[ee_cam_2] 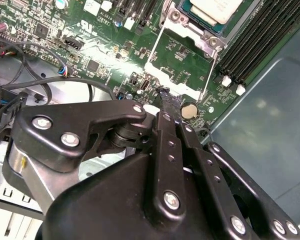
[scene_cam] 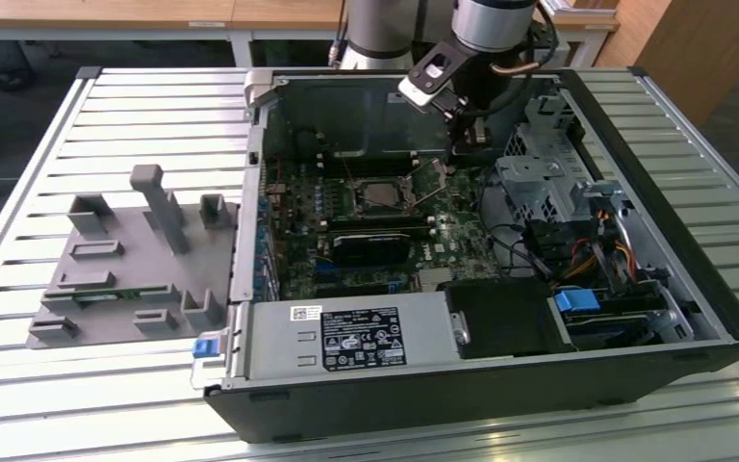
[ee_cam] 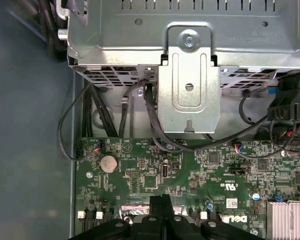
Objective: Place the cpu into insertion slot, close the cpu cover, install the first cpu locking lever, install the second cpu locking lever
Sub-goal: 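Close the cpu cover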
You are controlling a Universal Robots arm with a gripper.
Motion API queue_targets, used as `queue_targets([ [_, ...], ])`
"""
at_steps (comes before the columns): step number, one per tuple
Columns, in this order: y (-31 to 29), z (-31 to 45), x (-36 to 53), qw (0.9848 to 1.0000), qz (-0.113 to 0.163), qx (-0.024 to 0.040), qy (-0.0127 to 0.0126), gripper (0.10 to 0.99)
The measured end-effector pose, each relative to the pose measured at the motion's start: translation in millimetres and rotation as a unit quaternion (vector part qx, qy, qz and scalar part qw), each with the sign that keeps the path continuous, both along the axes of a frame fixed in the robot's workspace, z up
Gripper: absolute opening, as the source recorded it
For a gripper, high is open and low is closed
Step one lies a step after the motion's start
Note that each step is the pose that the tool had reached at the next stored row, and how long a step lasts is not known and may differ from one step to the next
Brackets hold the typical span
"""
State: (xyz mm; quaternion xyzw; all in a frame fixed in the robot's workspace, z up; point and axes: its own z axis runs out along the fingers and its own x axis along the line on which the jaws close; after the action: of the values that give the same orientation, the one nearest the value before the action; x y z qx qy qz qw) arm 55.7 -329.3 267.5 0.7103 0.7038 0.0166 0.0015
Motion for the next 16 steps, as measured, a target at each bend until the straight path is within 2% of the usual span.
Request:
queue_targets([
  [9, 6.0, -5.9, 2.6, 1.0000, 0.002, 0.0001, 0.0003, 0.106],
  [16, 7.1, -9.0, 5.4, 1.0000, 0.003, 0.0001, 0.0007, 0.106],
])
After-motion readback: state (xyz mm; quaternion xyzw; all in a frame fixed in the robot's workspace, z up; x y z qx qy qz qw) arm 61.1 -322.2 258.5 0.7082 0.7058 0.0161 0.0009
